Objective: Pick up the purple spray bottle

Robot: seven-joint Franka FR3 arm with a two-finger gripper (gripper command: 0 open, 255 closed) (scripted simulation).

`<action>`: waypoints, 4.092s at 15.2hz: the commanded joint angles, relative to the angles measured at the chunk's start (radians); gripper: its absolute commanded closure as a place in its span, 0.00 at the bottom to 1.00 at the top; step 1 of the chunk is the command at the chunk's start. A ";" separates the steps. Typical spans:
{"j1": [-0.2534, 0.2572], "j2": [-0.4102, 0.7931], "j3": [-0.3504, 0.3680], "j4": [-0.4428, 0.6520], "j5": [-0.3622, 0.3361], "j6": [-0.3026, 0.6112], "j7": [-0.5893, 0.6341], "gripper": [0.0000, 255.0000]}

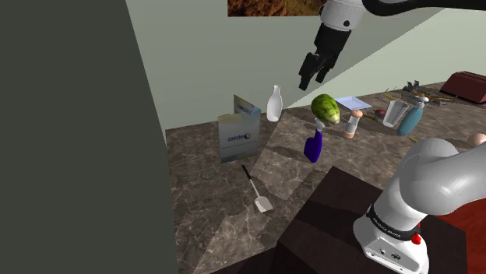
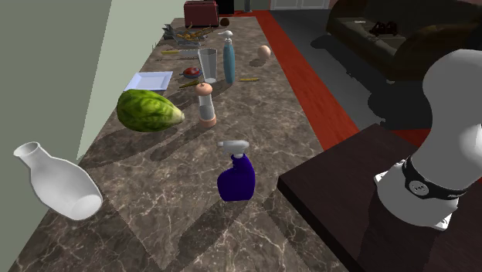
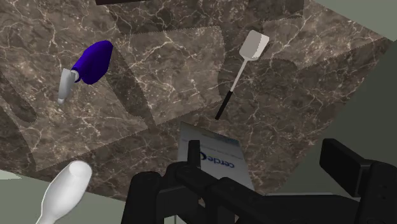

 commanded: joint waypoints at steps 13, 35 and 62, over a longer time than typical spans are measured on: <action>-0.104 0.109 -0.173 -0.177 -0.088 0.232 -0.114 0.00; -0.230 0.600 -0.469 -0.207 -0.101 0.672 -0.344 0.00; -0.235 0.539 -0.457 -0.169 -0.124 0.575 -0.325 1.00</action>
